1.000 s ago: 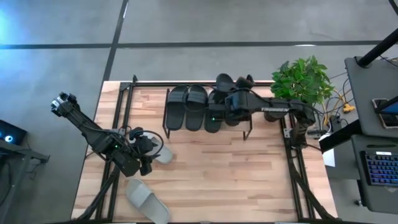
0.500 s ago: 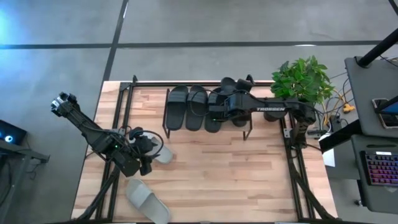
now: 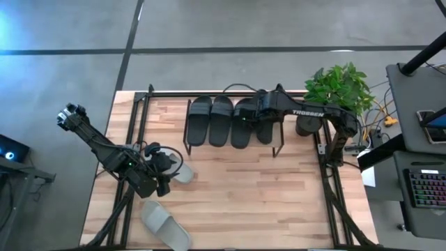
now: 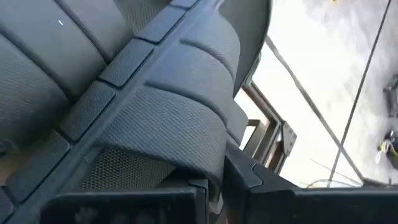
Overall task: Pick and place slides into the shelf
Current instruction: Put the black slipper on the shelf
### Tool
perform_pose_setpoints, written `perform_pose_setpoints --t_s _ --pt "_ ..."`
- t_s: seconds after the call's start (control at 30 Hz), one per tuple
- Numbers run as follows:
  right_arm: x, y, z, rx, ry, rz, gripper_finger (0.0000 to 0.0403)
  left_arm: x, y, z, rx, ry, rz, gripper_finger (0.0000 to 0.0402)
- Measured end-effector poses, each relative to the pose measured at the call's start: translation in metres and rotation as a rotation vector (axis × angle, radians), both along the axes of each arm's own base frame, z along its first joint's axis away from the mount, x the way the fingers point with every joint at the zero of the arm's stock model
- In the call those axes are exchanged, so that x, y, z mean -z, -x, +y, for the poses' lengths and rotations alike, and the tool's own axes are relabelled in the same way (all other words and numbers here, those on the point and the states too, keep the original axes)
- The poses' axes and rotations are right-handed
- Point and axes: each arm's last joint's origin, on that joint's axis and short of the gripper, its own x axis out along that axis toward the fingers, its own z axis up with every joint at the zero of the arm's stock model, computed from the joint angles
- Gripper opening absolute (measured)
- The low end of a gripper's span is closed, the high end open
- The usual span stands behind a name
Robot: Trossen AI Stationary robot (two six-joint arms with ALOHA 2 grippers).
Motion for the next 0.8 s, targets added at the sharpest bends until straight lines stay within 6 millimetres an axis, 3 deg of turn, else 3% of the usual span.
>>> perform_pose_setpoints --t_s 0.2,0.43,0.8 --pt "0.004 -0.001 0.006 -0.017 -0.021 0.014 0.0013 0.0 0.0 0.0 -0.001 0.002 0.0 0.0189" --pt "0.0 0.0 0.027 -0.081 -0.046 0.014 0.002 0.0 0.0 0.0 0.0 0.003 0.001 0.0189" --pt "-0.03 0.01 0.045 -0.146 -0.006 -0.098 0.0143 0.0 0.0 0.0 0.001 0.004 0.001 0.0189"
